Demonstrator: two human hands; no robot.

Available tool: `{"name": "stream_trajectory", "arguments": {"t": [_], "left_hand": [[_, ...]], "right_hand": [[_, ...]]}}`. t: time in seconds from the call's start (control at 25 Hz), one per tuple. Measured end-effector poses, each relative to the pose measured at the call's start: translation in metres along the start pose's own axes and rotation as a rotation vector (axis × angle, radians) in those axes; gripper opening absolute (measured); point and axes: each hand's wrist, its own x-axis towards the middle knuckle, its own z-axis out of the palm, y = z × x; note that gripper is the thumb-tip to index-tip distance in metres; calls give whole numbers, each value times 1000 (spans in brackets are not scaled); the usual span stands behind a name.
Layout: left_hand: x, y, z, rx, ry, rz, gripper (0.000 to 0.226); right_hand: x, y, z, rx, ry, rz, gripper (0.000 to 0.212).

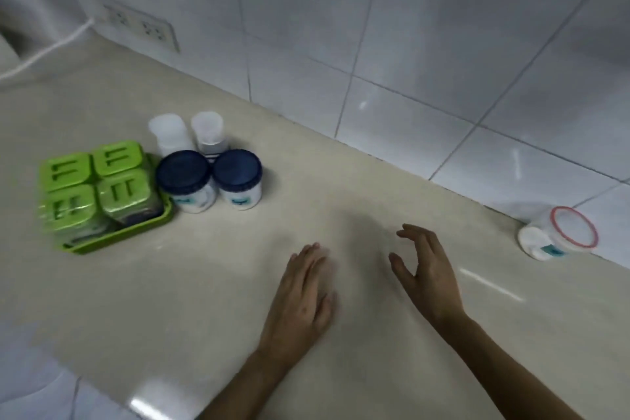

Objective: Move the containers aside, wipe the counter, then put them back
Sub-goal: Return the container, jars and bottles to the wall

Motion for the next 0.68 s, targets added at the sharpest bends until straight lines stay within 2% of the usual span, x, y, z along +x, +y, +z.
{"name": "stream_trajectory", "arguments": {"t": [0.12,0.24,0.32,0.4,0.68], "left_hand": [[22,-62,-74,150,167,-103,55],[55,-115,-136,274,343,-351,62],[69,-140,-160,307,332,-467,73],[79,-157,-168,355,250,-477,80],[96,-176,-163,393,256,-425,77]], "right_hand": [[45,-71,42,96,-80,-80,46],[91,-137,78,228,-163,-71,66],[117,-176,99,315,-217,-90,80],[137,-200,116,334,-238,-117,85],[158,-203,129,240,-138,-107,76]]}}
